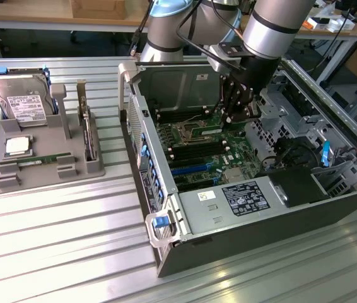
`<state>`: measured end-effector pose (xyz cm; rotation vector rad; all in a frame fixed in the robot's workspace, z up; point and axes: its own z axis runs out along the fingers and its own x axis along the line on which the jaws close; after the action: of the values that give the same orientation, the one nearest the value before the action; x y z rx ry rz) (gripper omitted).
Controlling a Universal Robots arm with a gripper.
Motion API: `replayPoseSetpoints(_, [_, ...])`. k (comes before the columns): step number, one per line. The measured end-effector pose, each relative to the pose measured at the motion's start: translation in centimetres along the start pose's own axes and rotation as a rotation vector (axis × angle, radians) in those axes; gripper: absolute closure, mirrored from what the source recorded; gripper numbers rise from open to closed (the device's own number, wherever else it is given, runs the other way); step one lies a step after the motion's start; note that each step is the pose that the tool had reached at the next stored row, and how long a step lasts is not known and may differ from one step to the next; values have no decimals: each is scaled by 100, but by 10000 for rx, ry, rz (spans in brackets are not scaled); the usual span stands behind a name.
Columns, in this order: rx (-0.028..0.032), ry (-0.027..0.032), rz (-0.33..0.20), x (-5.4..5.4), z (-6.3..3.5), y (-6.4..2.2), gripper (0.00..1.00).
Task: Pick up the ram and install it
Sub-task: 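Insert the ram into the slot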
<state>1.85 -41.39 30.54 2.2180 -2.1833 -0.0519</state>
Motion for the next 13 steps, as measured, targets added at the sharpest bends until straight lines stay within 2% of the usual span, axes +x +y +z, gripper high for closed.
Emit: replayPoseSetpoints(13, [0, 0, 0, 1, 47, -2, 88])
